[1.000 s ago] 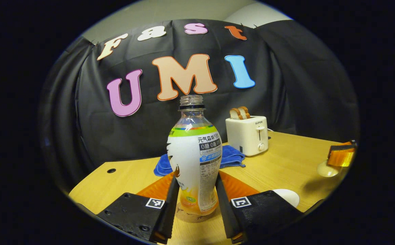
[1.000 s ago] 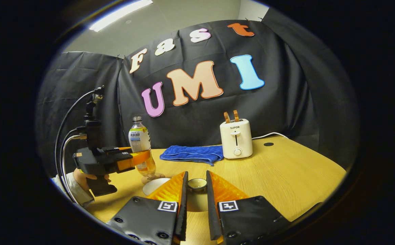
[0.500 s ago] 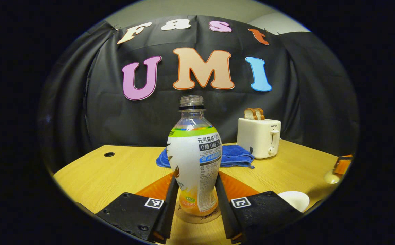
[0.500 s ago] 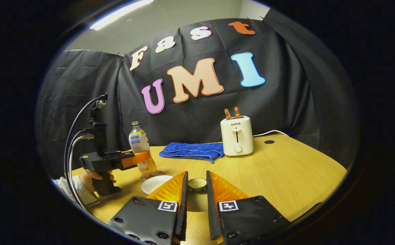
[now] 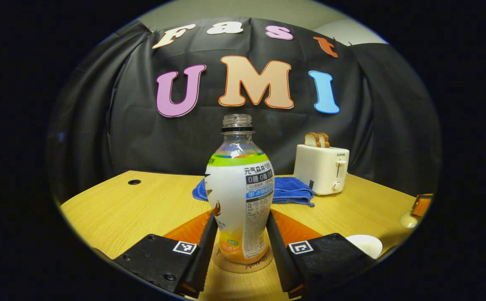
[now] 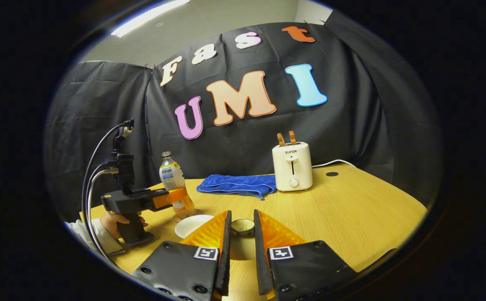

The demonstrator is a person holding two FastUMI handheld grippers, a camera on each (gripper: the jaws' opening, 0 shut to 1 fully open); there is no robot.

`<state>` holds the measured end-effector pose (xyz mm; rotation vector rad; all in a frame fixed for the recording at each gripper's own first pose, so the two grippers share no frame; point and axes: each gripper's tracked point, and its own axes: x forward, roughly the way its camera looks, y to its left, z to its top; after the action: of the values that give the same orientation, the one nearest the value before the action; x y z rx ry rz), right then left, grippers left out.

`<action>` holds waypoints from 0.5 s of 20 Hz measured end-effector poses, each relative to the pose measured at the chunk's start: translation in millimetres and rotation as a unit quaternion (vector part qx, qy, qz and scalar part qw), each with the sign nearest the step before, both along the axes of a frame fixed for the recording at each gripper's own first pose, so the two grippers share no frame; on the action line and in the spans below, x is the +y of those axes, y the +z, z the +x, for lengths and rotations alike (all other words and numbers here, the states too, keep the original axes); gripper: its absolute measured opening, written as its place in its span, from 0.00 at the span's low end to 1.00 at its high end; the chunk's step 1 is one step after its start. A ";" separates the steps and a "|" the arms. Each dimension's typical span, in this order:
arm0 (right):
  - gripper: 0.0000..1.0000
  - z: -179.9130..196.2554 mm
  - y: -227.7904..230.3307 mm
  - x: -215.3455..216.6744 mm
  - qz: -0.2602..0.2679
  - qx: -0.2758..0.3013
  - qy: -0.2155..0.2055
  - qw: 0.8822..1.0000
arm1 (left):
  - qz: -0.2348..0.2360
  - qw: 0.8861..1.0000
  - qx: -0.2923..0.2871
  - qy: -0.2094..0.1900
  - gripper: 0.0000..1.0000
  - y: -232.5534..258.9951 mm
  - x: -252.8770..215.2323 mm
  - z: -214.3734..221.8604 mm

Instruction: Open the teacup lid with one hand, grasp the water bottle and pour water into the teacup with the other hand; after pouring, place the water bottle on the coaster and then close the teacup lid.

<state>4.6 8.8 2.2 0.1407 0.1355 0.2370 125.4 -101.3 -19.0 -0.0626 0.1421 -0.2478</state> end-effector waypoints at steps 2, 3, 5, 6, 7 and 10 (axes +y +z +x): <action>0.30 -0.7 0.2 1.8 -0.001 -0.001 0.001 1.000 | 0.003 1.000 0.005 0.003 0.66 -3.2 0.4 -2.5; 0.30 -0.5 -0.3 2.5 -0.001 -0.001 0.002 1.000 | 0.007 1.000 0.004 0.004 0.66 -3.2 2.5 -3.6; 0.31 -0.8 -1.0 3.9 -0.002 0.000 0.003 1.000 | 0.012 1.000 0.003 0.001 0.71 -5.2 1.8 -6.5; 0.29 -1.5 -0.8 4.9 -0.002 0.000 0.004 1.000 | 0.016 1.000 0.003 0.000 0.72 -5.6 0.7 -7.4; 0.29 -1.5 -0.5 5.6 -0.003 -0.001 0.005 1.000 | 0.021 1.000 0.002 -0.002 0.74 -6.2 0.1 -7.7; 0.31 -2.7 -1.4 9.2 -0.004 0.000 0.008 1.000 | 0.028 1.000 0.003 -0.005 0.75 -6.4 -1.5 -10.8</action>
<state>1.9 18.0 0.8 0.1309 0.1381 0.2518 114.6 -102.8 -25.4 -0.0075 0.1547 -0.2536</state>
